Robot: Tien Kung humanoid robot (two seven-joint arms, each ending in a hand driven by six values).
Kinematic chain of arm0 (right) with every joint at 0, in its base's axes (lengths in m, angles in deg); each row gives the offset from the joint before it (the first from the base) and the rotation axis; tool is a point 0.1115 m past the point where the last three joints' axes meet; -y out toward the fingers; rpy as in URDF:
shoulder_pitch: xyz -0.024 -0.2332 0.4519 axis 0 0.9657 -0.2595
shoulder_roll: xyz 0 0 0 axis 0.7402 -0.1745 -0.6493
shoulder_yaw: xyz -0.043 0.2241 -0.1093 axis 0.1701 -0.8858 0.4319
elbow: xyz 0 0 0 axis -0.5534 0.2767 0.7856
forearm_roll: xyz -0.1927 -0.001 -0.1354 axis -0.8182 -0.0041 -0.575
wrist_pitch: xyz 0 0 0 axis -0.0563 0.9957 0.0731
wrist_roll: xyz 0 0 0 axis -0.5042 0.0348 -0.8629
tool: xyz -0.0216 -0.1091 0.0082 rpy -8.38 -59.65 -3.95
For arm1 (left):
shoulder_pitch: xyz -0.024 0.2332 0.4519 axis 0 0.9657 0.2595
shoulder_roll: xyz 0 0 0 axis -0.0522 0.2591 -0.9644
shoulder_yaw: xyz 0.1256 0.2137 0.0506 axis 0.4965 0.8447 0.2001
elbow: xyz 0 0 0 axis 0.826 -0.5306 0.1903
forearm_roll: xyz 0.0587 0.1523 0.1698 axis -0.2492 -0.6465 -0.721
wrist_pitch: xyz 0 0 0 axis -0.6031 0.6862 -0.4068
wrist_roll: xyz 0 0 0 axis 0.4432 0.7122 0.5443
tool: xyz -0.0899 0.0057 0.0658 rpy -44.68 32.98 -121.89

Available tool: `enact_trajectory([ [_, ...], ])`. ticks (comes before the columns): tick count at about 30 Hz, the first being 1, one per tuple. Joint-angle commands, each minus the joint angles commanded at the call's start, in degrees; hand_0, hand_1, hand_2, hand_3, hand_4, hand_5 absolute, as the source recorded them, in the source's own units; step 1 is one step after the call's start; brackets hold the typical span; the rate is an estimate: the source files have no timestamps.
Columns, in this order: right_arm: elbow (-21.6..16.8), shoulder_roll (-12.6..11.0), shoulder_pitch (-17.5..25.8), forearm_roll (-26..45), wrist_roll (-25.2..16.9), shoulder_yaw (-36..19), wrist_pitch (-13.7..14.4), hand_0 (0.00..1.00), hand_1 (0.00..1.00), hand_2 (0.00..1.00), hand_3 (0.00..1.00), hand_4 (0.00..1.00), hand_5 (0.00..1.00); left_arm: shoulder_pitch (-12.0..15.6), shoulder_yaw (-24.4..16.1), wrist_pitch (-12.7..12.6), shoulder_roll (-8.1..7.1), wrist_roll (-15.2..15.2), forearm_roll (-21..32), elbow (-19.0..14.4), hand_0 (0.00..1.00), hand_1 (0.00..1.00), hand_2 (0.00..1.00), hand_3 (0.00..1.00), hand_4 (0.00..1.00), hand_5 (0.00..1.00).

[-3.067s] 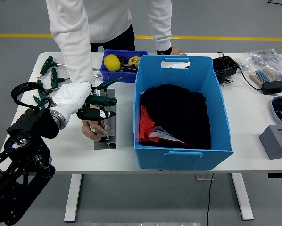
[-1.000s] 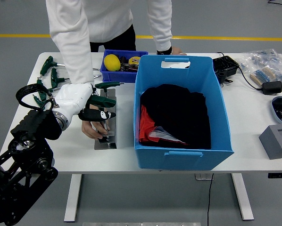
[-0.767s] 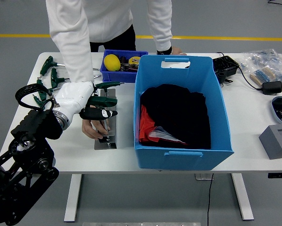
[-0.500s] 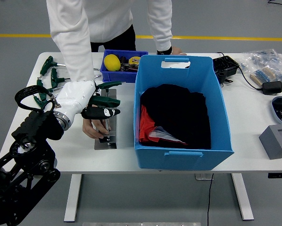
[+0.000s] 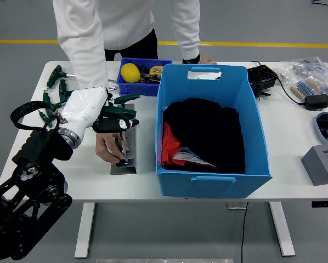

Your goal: Lift tool from toolbox,place it in box,lift tool from toolbox,place it in box

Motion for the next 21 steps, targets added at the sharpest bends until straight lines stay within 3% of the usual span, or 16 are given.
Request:
enact_trajectory([
  [2, 0.0, 0.01, 0.01, 0.03, 0.0, 0.06, 0.02, 0.69, 0.649, 0.726, 0.591, 0.832, 0.757, -0.42, 0.27, -0.68, -0.52, 0.42, 0.0, -0.06, 0.187, 0.05, 0.079, 0.13, 0.963, 0.606],
  [3, 0.0, 0.02, 0.03, 0.06, -0.01, 0.08, 0.02, 0.69, 0.649, 0.726, 0.591, 0.832, 0.757, -0.64, 0.46, -0.98, -0.83, 0.63, 0.0, -0.13, 0.179, 0.035, 0.063, 0.118, 0.887, 0.582],
  [8, 0.0, 0.06, 0.14, 0.13, -0.03, 0.12, 0.03, 0.69, 0.649, 0.726, 0.591, 0.832, 0.757, -2.36, 1.99, -2.52, -2.97, 1.69, 0.0, -0.41, 0.179, 0.035, 0.063, 0.118, 0.887, 0.582],
  [9, 0.0, 0.06, 0.17, 0.13, -0.03, 0.11, 0.03, 0.69, 0.649, 0.726, 0.591, 0.832, 0.757, -2.82, 2.37, -2.88, -3.52, 1.94, 0.0, -0.43, 0.177, 0.019, 0.048, 0.096, 0.817, 0.558],
  [21, 0.0, 0.25, 0.52, 0.48, -0.03, 0.31, 0.21, 0.69, 0.649, 0.726, 0.591, 0.832, 0.757, -6.66, 4.49, -7.32, -7.73, 5.59, 0.0, -0.55, 0.141, 0.002, 0.023, 0.071, 0.812, 0.529],
])
